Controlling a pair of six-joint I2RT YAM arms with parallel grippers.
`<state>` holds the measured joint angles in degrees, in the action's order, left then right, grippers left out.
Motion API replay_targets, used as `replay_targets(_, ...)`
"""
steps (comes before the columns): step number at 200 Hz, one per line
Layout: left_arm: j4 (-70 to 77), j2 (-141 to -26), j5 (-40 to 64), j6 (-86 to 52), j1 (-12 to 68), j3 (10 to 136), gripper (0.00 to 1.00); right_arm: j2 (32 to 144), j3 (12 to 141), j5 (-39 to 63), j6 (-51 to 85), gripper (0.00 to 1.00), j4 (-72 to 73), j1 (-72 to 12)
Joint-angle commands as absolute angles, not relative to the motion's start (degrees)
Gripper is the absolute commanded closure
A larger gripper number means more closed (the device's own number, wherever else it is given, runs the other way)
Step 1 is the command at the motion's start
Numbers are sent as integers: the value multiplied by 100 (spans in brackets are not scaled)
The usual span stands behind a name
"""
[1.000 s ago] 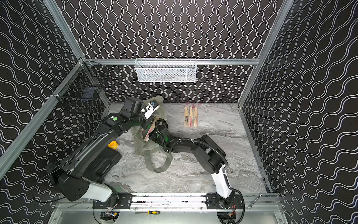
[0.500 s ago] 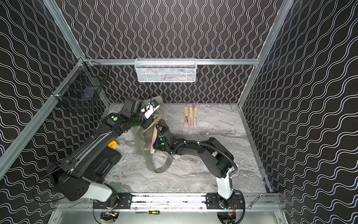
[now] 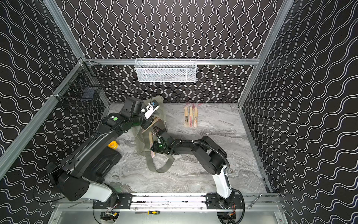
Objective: Take out the folding fans from the tote bags
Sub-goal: Adjust the folding fan in the canvas bag, then pick up the folding fan from the canvas bag.
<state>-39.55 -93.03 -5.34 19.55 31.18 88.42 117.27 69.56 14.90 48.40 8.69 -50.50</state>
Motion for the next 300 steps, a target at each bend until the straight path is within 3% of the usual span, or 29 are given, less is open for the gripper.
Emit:
replay_targets(1,-3727,-9308,-547,1952,3115,8837,100,11810,7031,1589,4843,72,1037,-5060)
replay_targets(40,-3729,-9303,-549,1952,3116,8840,100,11932,7084,1739,4826,71,1115,-5095)
replay_targets(90,-3727,-9308,-555,1959,3125,8829,100,12006,7104,1724,4632,84,1083,-5152)
replay_targets(178,-3710,-9289,-595,1967,3134,8816,100,10909,6354,1929,4433,90,999,-5186)
replay_targets(300,-3729,-9325,-580,1960,3134,8835,100,7664,4335,1768,3343,92,-564,-5397)
